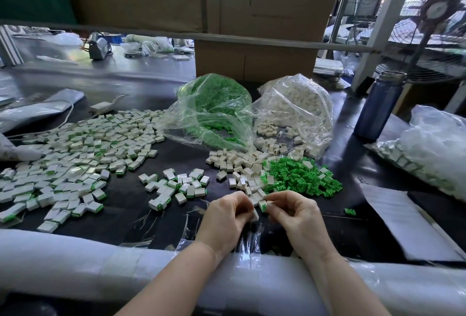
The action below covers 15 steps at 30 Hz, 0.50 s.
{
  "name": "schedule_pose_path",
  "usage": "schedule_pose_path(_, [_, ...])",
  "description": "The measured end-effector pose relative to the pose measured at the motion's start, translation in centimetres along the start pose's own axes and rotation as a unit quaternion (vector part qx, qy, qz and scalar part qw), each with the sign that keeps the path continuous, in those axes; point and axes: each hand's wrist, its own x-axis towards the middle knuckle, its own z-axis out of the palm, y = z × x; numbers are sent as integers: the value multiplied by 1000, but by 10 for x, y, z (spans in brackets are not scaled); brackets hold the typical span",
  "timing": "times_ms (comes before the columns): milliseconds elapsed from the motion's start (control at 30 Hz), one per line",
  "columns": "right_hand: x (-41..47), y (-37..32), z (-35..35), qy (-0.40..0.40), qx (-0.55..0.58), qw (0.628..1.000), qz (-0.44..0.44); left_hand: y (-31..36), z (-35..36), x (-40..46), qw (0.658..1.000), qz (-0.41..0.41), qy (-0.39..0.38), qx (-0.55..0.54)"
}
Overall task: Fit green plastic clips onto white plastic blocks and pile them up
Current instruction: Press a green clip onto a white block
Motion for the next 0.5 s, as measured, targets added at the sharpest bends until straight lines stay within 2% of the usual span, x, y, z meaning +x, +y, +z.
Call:
schedule_pose_path(133, [0,-1,0,-2,-11,1000,-7,1,0,0,999,9,8,-31])
schedule_pose_path(500, [1,0,-1,-2,-24,999,-32,-1,-1,1,989,-39,-5,-142])
